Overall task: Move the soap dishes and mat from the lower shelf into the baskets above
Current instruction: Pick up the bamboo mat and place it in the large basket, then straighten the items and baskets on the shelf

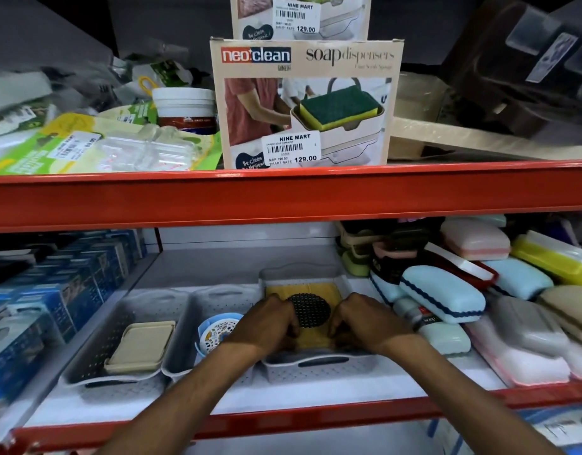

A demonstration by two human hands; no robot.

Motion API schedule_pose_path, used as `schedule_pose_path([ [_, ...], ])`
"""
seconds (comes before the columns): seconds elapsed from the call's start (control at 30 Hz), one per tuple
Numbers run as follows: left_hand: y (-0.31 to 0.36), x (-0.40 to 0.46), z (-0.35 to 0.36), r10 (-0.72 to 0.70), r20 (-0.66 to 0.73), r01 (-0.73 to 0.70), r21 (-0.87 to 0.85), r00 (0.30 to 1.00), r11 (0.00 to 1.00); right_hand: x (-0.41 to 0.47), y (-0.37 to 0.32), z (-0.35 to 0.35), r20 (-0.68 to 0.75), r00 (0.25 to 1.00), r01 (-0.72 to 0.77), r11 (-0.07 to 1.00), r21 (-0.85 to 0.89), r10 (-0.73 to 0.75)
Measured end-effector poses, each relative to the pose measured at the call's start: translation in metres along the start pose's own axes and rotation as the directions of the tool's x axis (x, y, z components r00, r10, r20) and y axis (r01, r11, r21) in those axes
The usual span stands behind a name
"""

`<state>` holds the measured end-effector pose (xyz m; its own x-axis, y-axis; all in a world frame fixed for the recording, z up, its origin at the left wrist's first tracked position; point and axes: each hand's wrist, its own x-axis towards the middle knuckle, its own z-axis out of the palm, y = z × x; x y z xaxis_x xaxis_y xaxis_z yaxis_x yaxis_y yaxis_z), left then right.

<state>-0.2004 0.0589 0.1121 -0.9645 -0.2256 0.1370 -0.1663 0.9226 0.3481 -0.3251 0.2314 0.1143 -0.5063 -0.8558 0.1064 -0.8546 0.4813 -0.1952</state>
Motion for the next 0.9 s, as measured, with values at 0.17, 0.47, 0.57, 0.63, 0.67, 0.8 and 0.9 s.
schedule_pose_path([
  [0.17, 0.002, 0.000, 0.000, 0.027, 0.011, -0.027, 0.014, 1.000, 1.000, -0.002, -0.004, -0.001, 0.022, 1.000, -0.005, 1.000, 0.005, 0.005],
  [0.47, -0.017, -0.026, -0.027, 0.010, -0.124, -0.017, -0.055, 0.992, 0.998, -0.002, -0.022, 0.001, -0.027, 0.999, 0.023, 0.991, 0.135, -0.020],
  [0.57, -0.047, -0.051, -0.052, 0.012, -0.213, -0.006, 0.030, 0.977, 1.000, 0.002, -0.049, 0.006, -0.064, 0.990, 0.135, 0.980, 0.146, -0.127],
  [0.63, -0.066, -0.067, -0.062, 0.002, -0.182, 0.011, 0.070, 0.983, 0.997, 0.008, -0.077, 0.007, -0.056, 0.973, 0.230, 0.965, 0.126, -0.225],
  [0.67, -0.072, -0.073, -0.063, -0.008, -0.158, 0.021, 0.079, 0.987, 0.997, 0.011, -0.089, 0.007, -0.046, 0.964, 0.266, 0.958, 0.110, -0.262],
  [0.8, -0.084, -0.087, -0.060, 0.024, -0.062, -0.015, 0.131, 0.998, 0.991, 0.028, -0.118, 0.016, 0.067, 0.961, 0.264, 0.963, 0.048, -0.267],
  [0.9, -0.087, -0.093, -0.059, 0.041, -0.006, -0.040, 0.135, 0.999, 0.990, 0.036, -0.123, 0.025, 0.114, 0.971, 0.215, 0.975, -0.052, -0.208],
])
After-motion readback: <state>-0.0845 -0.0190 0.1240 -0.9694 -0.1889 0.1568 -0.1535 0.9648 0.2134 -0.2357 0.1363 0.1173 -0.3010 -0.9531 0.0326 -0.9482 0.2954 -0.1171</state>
